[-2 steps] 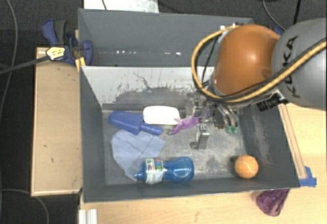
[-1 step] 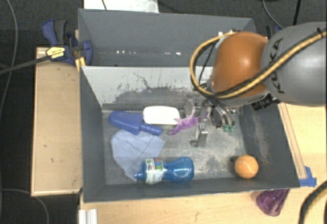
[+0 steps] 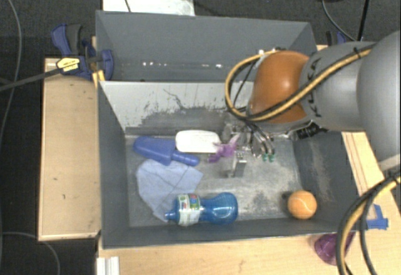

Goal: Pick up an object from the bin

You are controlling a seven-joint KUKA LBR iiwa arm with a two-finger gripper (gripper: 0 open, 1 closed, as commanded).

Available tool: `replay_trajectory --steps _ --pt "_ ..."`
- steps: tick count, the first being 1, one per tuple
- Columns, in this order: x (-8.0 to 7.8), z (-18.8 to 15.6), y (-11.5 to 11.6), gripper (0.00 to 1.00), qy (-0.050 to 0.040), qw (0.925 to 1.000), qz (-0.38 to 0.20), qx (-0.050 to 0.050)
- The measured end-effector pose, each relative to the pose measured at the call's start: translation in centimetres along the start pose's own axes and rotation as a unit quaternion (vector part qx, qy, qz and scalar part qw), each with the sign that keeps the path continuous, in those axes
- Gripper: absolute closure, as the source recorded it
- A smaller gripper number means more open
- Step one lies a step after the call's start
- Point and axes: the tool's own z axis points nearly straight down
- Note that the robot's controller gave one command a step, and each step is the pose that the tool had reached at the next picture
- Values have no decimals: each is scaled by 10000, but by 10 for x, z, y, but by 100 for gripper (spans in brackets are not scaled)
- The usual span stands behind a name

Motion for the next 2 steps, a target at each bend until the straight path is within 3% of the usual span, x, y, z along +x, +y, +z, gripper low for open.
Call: replay_trajectory --steps 1,2 --pt "0 0 -10 0 -6 9994 -351 4" --pt "-1 0 -5 0 -10 9998 -174 -4"
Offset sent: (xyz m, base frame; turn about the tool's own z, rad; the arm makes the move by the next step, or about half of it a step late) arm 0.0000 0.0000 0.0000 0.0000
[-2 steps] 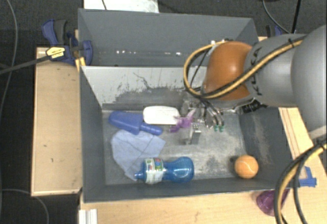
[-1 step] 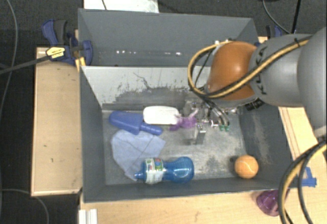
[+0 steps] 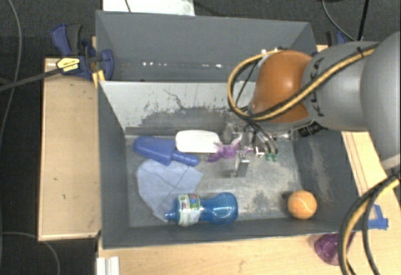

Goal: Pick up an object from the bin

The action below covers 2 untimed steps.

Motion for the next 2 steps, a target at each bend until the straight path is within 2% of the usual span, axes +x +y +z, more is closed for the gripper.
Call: replay_trajectory --steps 1,2 --pt "0 0 -6 100 -2 9999 -166 6" --pt "0 0 -6 100 -2 9999 -163 5"
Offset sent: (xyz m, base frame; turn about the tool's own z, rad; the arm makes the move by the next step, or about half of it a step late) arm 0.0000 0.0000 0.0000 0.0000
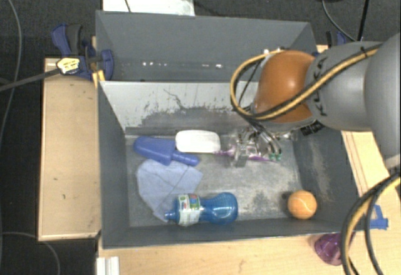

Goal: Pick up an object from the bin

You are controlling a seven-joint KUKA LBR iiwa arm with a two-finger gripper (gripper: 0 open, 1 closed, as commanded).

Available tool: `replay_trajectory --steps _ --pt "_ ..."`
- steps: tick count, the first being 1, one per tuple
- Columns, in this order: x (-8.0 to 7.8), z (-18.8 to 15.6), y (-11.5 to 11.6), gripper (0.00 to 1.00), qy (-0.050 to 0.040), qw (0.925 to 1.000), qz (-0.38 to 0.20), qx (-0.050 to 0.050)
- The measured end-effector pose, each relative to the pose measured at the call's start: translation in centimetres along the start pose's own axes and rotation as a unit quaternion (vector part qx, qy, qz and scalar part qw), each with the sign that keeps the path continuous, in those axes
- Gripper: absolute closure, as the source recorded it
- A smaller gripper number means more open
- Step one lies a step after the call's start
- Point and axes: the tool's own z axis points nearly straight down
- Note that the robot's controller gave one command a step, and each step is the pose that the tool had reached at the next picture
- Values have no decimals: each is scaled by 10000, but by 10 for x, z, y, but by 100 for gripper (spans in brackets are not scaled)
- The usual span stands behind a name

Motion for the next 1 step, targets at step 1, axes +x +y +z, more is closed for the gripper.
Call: replay_trajectory --steps 1 --pt "1 -4 0 100 19 10000 2 -1"
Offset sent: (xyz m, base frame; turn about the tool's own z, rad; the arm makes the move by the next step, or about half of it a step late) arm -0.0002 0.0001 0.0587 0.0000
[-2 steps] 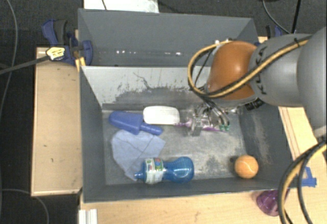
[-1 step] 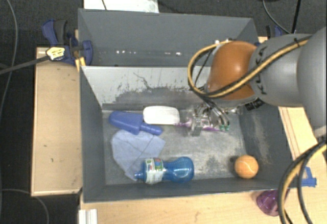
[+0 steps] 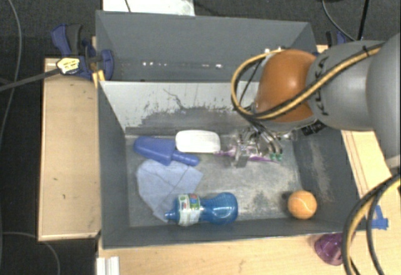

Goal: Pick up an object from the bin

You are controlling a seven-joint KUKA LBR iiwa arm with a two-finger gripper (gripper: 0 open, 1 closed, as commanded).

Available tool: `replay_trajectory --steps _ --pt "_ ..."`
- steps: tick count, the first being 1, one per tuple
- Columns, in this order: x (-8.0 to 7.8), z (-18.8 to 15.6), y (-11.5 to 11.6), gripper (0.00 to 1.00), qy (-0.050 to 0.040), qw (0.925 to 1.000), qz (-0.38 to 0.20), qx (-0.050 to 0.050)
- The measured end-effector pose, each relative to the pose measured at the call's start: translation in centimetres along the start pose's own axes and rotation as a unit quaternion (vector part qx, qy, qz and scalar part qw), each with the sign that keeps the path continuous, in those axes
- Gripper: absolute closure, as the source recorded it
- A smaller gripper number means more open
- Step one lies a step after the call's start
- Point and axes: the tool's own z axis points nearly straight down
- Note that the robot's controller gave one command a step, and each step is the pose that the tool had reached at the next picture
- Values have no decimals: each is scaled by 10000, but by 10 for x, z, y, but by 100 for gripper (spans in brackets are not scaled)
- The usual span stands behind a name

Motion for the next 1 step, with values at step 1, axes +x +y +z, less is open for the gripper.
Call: replay_trajectory --steps 1 --pt "1 -17 0 100 10 10000 3 0"
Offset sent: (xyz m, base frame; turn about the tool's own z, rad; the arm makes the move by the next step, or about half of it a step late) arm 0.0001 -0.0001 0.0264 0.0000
